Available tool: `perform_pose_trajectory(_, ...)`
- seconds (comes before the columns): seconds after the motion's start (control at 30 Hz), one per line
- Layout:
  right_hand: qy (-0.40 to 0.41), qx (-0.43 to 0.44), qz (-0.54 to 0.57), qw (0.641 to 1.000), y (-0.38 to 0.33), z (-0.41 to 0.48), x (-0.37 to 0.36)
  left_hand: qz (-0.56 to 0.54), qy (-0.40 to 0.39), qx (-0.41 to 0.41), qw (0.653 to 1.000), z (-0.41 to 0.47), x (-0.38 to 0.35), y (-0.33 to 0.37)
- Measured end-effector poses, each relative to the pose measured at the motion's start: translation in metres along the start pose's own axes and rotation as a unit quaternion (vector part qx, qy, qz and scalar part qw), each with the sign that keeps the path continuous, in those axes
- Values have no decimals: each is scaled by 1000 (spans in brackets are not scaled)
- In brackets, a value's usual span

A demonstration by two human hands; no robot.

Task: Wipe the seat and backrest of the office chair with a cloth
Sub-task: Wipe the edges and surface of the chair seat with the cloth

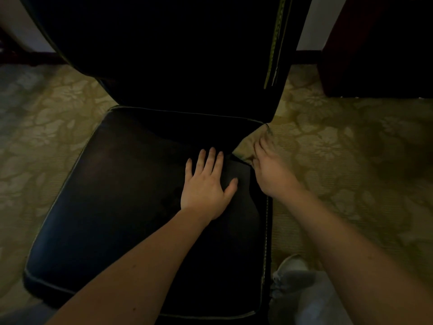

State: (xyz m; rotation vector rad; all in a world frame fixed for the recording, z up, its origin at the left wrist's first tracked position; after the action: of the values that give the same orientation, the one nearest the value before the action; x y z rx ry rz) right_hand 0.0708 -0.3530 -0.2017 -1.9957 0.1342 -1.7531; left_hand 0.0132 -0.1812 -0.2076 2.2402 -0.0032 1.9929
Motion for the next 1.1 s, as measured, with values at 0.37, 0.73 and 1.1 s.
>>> perform_pose_trajectory(0.37,11,-44,44,998,-1,10,0,6,-35,-35,999,-17,4,-6)
perform_pose_trajectory(0.73,-14,16,-8,1000,1,-12,-2,13,-29,-39,999,-21,1,-4)
perform_pose_trajectory(1.1,31,-8,-6,999,-5,6,8,3,-19,-22,1000,-16,-2,-3)
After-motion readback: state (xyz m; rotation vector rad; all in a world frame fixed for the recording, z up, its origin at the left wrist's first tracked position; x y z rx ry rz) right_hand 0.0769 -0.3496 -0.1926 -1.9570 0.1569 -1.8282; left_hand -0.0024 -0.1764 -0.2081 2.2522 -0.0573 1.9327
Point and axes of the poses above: each hand's wrist, its own z-axis towards the middle knuckle, its own x-axis out of the back of the hand, y = z × x, the point moved 3 cm from there along z, towards the middle knuckle, and after that the axes turned 2 degrees about -y, right-handed, at the moved point
